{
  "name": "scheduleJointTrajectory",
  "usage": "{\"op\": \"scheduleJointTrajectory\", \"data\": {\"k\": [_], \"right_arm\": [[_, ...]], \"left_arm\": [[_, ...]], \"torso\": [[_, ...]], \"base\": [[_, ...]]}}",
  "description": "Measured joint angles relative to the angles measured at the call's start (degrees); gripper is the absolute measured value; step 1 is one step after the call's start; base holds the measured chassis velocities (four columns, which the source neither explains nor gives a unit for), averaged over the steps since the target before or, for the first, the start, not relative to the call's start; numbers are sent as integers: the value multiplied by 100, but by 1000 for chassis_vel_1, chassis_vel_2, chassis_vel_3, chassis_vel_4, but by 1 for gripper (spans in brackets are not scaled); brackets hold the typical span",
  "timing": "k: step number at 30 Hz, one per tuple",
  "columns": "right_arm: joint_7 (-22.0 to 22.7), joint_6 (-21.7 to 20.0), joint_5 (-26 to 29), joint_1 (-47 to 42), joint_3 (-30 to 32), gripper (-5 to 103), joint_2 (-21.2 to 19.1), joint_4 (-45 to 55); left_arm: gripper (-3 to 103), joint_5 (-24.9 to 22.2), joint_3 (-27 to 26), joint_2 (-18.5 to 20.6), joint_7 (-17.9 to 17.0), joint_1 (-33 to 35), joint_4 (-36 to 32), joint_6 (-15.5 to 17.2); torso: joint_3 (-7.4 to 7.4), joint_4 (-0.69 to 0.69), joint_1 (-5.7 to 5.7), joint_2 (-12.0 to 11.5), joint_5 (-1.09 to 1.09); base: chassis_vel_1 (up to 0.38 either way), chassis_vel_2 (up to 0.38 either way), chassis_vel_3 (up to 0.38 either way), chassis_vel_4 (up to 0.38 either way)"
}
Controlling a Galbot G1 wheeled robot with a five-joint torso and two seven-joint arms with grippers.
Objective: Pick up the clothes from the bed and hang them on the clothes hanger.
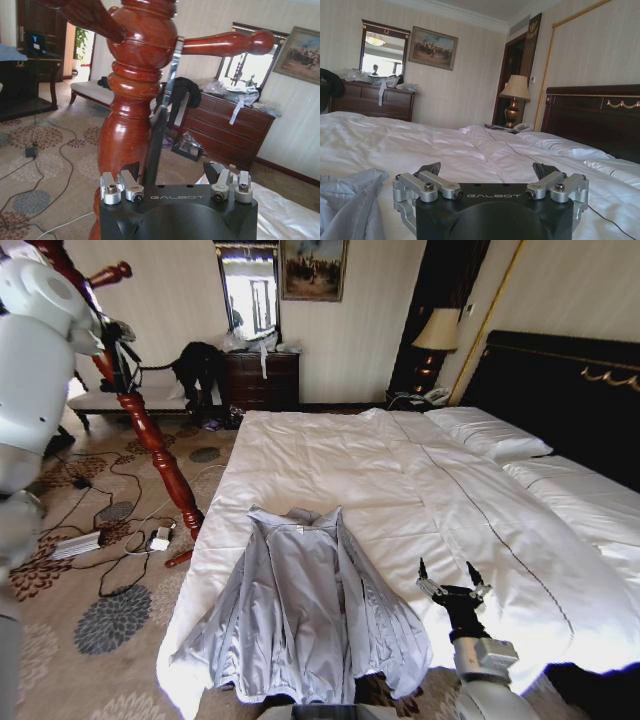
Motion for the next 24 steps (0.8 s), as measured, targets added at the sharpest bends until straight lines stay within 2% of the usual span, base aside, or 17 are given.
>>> {"op": "scheduleJointTrajectory", "data": {"k": [2,7,16,17,19,23,24], "right_arm": [[0,8,-1,-7,-15,100,15,-22],[1,2,17,38,-36,100,15,-58],[11,3,132,72,18,100,-37,-97],[13,16,137,58,14,100,-34,-102],[13,27,135,44,8,100,-35,-110],[13,39,127,26,-11,100,-30,-116],[13,39,127,26,-11,100,-30,-116]], "left_arm": [[74,48,66,-94,97,-122,315,-10],[74,188,89,-267,153,-193,606,-22],[70,205,-28,-509,139,-238,1069,-13],[66,197,-84,-564,141,-233,1172,-10],[66,210,-111,-577,144,-216,1187,-10],[43,246,-178,-561,164,-143,1181,-18],[43,246,-178,-561,164,-143,1181,-18]], "torso": [[0,6,0,0,-2],[0,-1,0,0,0],[0,3,0,0,-1],[0,2,0,0,-1],[0,0,0,0,0],[0,3,0,0,-2],[0,3,0,0,-2]], "base": [[0,0,0,0],[0,0,0,0],[0,0,0,0],[0,0,0,0],[0,0,0,0],[0,0,0,0],[0,0,0,0]]}}
